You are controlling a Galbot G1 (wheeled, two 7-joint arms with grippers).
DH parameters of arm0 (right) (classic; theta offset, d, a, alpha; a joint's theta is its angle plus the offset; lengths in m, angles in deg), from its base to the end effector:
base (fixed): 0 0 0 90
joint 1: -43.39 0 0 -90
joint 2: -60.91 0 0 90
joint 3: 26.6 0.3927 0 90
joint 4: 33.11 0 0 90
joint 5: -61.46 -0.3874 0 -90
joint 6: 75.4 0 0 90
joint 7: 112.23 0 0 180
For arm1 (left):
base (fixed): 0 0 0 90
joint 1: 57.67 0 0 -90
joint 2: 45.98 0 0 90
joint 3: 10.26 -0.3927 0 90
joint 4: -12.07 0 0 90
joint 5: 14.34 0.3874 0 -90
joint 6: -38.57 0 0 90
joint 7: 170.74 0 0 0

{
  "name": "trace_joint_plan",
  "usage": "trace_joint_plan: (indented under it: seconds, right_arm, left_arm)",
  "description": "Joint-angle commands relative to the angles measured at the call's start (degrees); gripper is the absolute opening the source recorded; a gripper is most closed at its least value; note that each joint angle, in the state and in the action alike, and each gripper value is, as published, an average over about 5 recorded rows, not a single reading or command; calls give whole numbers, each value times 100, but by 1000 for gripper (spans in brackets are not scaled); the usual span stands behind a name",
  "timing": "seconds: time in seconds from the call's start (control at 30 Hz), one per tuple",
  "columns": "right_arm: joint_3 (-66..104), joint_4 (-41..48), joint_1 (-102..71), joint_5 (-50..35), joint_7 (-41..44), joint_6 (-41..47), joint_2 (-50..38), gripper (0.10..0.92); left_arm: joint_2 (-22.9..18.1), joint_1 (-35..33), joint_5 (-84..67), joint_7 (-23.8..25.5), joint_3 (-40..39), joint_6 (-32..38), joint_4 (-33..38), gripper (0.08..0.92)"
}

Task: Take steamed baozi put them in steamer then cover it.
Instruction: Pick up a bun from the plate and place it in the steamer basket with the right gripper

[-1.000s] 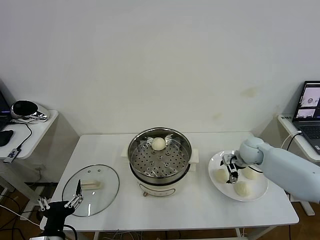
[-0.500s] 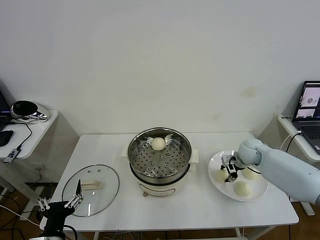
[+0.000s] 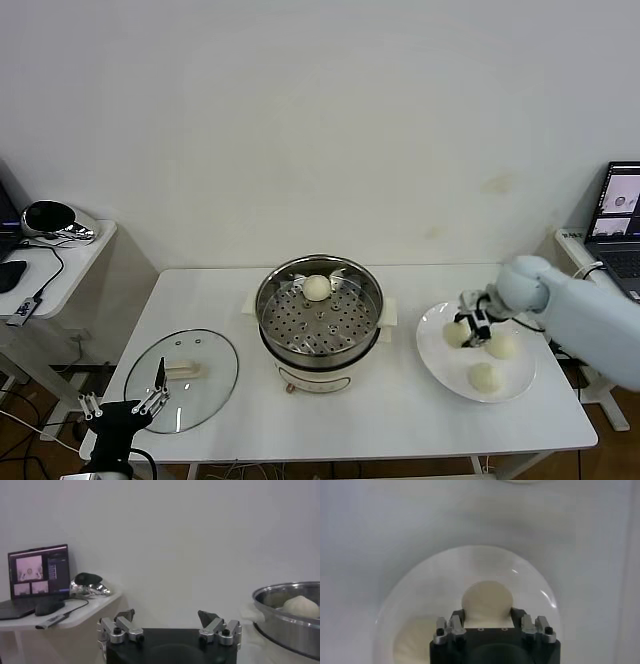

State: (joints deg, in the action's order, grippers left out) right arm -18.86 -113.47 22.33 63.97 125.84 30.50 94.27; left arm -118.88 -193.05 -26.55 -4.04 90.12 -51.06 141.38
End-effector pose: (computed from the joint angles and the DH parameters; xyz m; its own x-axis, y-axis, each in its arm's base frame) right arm 0.5483 -0.1741 -0.1560 -0.3110 -0.0980 0.9453 -0.9429 -0.0931 -0.3199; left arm 0.1182 0.0949 -0.2976 -0.9832 -0.1753 0.0502 -0.1669 0.9759 0.1405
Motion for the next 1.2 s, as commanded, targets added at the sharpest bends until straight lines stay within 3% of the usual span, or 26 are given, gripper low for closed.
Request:
trace_joint_plan:
  seconds: [0.03,0.27,0.5,0.8,1.2]
  right_arm:
    - [-1450,-992,2563,-1403,-38,546,-312,582]
    - [-2415,-1492,4006,-2783,-454,1274,686,593]
    - [-2262,-1171,3567,-3564,-1050,1848,2123,602]
    - [-2230,-140,2688,-3685,-1573,2249,3763,602]
    - [-2234,756,1995,-3585,-1738,2462,4538,602]
  left_arm:
    - [45,9,-58,1,-25,-45,48,823]
    - [97,39,-109,-5,-59,-86,66,823]
    - [77,110,-127,-12,-78,-80,40,823]
    - [17,122,-127,-13,-83,-86,131,823]
    - [-98,166,-89,-12,-186,-85,211,823]
